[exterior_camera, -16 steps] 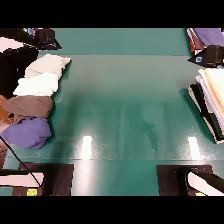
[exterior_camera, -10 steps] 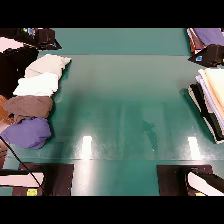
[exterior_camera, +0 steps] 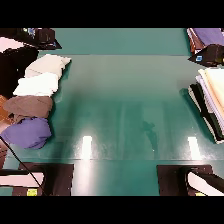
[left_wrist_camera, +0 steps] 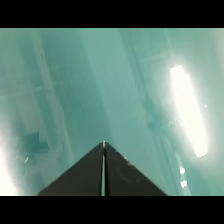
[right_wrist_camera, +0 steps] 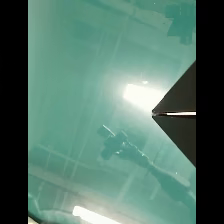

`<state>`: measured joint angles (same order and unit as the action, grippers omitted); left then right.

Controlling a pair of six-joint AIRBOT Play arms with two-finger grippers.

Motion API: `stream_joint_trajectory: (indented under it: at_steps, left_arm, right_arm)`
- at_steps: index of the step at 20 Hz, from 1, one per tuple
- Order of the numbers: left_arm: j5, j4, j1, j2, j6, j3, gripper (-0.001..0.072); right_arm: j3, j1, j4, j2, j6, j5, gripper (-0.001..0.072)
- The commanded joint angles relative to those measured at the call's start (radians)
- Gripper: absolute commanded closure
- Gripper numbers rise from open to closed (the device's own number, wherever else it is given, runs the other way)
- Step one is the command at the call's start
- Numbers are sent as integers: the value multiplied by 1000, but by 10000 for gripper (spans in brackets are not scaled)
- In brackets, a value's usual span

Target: Fold the shirts.

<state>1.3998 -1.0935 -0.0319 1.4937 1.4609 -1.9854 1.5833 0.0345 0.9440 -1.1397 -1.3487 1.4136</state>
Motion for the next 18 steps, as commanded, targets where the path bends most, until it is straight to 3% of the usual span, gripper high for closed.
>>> stream_joint_trajectory:
  at_steps: [1,2,3,9,18]
  left_arm:
    - [-87,-15,1,0,-12,0,663]
    - [-126,-60,1,0,-34,0,350]
    - [-167,-126,1,6,-21,0,153]
    - [-280,-549,7,211,27,0,148]
    - [-404,-549,108,493,61,-1,147]
  right_arm:
    - [1,1,0,0,0,0,693]
    - [1,1,0,0,-1,0,693]
    - [1,1,0,0,-1,-1,693]
    - [1,1,-1,0,-1,-6,693]
    - [1,3,-2,-1,-1,-8,693]
